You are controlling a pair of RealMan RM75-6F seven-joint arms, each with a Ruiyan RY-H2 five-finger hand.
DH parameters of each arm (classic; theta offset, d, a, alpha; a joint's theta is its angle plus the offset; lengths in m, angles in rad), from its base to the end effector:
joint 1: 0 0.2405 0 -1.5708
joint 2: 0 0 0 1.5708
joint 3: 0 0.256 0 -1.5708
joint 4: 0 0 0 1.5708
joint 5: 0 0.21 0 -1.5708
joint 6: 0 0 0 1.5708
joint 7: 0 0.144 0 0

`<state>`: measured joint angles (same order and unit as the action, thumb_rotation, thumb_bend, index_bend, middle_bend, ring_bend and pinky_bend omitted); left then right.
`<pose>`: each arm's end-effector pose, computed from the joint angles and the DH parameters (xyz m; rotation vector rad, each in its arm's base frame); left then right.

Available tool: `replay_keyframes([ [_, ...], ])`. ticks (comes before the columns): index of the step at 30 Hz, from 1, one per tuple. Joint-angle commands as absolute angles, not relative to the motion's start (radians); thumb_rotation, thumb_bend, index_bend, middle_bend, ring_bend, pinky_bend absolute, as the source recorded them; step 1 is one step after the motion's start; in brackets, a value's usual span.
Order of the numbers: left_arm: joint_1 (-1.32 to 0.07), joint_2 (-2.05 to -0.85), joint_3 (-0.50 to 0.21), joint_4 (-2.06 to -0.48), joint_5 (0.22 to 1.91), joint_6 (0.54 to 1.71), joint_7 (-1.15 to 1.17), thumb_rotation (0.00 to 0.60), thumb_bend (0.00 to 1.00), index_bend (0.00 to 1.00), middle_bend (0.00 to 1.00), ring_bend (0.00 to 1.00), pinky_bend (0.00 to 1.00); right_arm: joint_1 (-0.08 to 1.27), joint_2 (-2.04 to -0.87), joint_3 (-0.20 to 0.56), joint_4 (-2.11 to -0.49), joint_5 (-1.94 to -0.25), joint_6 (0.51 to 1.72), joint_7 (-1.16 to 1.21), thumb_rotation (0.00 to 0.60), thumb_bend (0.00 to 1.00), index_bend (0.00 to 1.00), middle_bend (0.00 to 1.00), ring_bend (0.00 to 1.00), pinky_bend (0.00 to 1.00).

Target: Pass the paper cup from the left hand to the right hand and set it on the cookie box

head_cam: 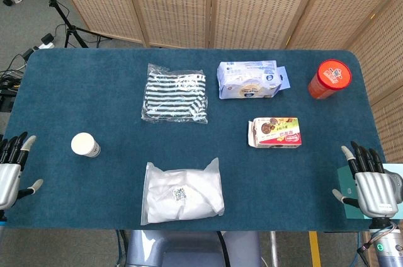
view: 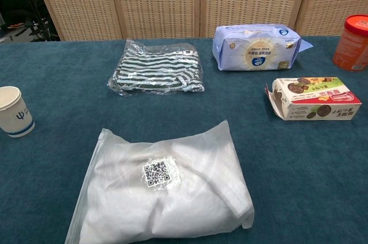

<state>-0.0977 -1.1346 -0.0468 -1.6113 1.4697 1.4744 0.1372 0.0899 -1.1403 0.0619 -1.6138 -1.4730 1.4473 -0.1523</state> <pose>-0.3123 0.1843 0.1539 -1.4138 -0.8258 -0.8014 -0.3124 -0.1849 0.1501 1.4234 -0.8337 0.7864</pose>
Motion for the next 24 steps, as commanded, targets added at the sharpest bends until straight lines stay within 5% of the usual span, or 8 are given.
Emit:
replay_keyframes([
  [1, -0.098, -1.135, -0.046, -1.611, 1.471, 1.474, 0.139, 0.6, 0.16, 0.0, 0.0, 0.0, 0.0, 0.089, -1.14, 0.062, -1.615, -1.474, 1.448, -0.152, 0.6, 0.07, 0.0, 0.0, 0.0, 0.0],
  [24, -0.102, -1.143, -0.054, -1.606, 1.456, 1.469, 0.141, 0.6, 0.16, 0.0, 0.0, 0.0, 0.0, 0.089, -1.14, 0.06, -1.612, -1.476, 1.448, -0.148, 0.6, 0.08, 0.0, 0.0, 0.0, 0.0],
])
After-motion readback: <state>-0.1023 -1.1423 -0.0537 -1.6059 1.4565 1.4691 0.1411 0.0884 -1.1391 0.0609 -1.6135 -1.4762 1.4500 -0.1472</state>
